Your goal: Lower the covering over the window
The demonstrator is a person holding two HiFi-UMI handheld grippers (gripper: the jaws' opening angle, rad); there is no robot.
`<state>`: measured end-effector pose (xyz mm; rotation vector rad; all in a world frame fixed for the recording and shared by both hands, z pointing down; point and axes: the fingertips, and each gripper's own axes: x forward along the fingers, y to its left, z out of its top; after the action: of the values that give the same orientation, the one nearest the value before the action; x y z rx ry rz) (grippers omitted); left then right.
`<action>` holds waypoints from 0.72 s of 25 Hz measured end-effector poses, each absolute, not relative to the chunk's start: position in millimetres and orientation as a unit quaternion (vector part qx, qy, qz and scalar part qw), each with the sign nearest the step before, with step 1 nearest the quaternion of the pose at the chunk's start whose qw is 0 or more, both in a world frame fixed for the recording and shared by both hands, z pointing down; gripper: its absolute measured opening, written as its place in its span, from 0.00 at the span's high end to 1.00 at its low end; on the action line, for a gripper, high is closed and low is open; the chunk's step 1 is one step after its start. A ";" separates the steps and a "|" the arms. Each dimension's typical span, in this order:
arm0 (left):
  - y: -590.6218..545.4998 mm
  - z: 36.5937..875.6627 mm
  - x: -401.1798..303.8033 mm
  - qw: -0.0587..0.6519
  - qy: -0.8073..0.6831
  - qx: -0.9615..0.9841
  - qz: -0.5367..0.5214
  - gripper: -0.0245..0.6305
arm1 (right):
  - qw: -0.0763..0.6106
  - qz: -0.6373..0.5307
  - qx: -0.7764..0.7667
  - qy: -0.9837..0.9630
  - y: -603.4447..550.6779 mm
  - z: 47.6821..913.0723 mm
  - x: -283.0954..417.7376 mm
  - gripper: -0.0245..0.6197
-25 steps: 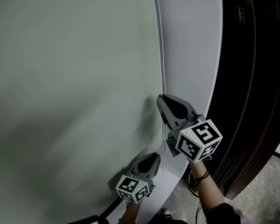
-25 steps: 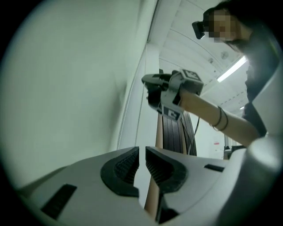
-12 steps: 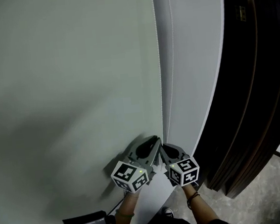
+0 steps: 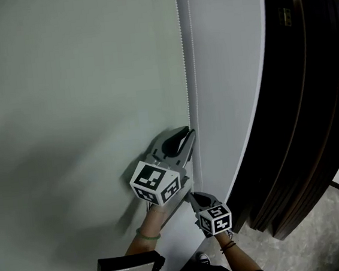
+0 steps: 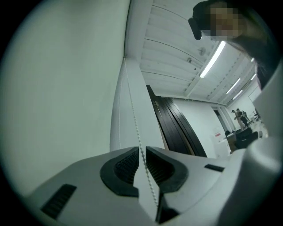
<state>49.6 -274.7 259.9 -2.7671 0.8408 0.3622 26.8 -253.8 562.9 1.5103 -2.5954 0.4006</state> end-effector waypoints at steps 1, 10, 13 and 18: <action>-275.3 254.1 48.6 0.118 0.288 -0.942 0.126 0.91 | 0.055 0.132 0.497 -0.856 -252.3 563.1 25.9 0.94; -277.0 224.1 52.7 0.133 0.279 -0.940 0.145 0.89 | 0.054 0.130 0.493 -0.858 -250.3 561.6 22.1 0.94; -273.5 223.6 54.7 0.125 0.264 -0.944 0.153 0.94 | 0.054 0.127 0.493 -0.859 -247.0 560.1 21.0 0.94; -279.3 221.3 32.2 0.117 0.280 -0.932 0.199 0.95 | 0.039 0.104 0.518 -0.848 -241.8 554.1 35.3 0.93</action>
<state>32.2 -279.3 221.3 -2.7272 0.8199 0.5814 35.3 -241.8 554.1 1.5869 -2.6004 0.3199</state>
